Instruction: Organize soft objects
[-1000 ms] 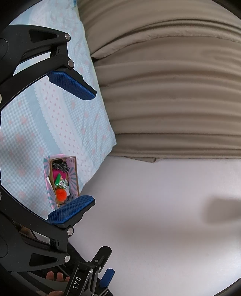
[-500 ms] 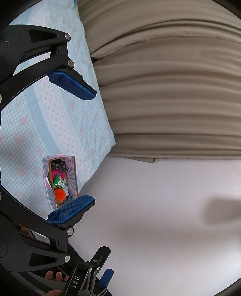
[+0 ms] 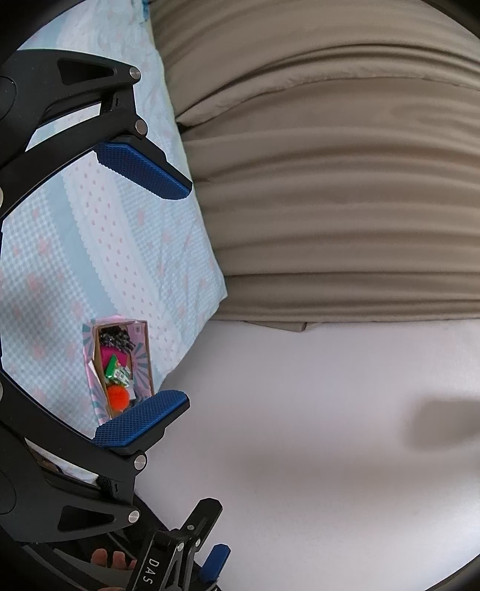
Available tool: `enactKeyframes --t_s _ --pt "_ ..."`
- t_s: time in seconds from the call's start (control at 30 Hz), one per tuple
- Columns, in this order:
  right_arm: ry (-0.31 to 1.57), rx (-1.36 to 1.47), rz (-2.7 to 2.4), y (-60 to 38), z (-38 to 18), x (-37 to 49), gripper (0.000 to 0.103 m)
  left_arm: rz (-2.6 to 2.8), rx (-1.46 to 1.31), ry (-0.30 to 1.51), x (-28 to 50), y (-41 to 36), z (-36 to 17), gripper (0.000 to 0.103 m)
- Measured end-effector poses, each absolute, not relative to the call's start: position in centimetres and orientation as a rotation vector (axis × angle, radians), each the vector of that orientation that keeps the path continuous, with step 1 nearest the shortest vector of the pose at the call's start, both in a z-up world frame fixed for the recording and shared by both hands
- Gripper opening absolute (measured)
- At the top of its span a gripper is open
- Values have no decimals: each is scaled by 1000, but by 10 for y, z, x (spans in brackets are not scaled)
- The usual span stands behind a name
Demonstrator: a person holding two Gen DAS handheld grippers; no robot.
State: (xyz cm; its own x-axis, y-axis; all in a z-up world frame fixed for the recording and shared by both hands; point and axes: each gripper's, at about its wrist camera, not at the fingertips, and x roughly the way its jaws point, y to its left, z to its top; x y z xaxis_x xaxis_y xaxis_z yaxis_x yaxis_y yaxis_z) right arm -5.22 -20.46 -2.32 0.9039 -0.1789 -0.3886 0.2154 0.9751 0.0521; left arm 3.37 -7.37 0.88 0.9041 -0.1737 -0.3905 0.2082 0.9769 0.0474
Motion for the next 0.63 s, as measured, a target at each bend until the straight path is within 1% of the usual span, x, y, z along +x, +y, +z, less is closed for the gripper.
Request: enactKeyframes --t_s 0.4,0.63 --pt "382 91 -200 -208 -23 -51 102 -180 98 359 31 -82 12 103" --pt "409 93 -191 -212 -28 -39 102 -159 118 361 40 -89 2 103"
